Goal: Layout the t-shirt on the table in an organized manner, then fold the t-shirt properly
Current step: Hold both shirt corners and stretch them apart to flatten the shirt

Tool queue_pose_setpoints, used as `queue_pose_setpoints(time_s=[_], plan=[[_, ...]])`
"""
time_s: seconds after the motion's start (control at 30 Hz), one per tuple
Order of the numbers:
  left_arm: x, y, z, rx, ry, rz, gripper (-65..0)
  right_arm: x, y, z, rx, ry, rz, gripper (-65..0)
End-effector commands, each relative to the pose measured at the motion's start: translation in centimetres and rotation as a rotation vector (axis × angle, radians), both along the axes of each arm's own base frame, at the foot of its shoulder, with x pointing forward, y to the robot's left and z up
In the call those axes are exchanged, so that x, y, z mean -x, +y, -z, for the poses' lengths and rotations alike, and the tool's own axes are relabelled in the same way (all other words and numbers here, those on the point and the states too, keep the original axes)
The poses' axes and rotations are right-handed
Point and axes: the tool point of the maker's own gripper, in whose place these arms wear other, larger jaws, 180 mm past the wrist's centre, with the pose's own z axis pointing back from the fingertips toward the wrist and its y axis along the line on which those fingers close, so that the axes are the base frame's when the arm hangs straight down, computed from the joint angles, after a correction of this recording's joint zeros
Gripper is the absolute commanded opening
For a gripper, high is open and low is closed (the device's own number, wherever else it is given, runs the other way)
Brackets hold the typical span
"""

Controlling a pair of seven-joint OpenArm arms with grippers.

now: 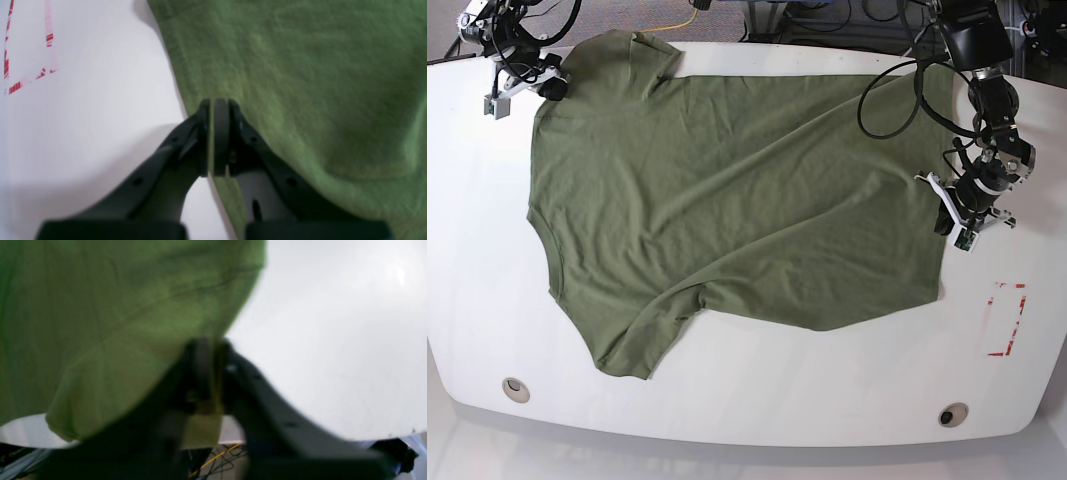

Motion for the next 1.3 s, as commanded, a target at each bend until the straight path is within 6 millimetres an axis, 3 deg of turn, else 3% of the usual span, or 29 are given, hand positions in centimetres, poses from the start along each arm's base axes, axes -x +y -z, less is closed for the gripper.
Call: queue_pose_setpoints(time_s=[0.0, 0.63, 0.97, 1.13, 1.27], plan=[[-1.0, 0.3, -1.6, 0.003, -0.057, 0.003, -65.0, -0.5, -0.7, -0.9, 0.026, -0.028, -0.007, -64.4], [-1.0, 0.3, -1.6, 0.002, -0.057, 0.003, -65.0, 1.4, -1.7, -0.8, 0.054, 0.018, -0.010, -65.0], [-1.0, 0.3, -1.6, 0.002, -0.057, 0.003, -65.0, 2.4, -3.9, -1.5, 0.092, 0.028, 0.049, -65.0], [-1.0, 0.3, -1.7, 0.001, -0.058, 0.003, -65.0, 2.3, -3.9, -1.5, 0.090, 0.031, 0.046, -65.0], [-1.1, 0.3, -1.7, 0.001, -0.058, 0.005, -65.0, 2.2, -3.9, -1.5, 0.093, 0.030, 0.040, -61.5]])
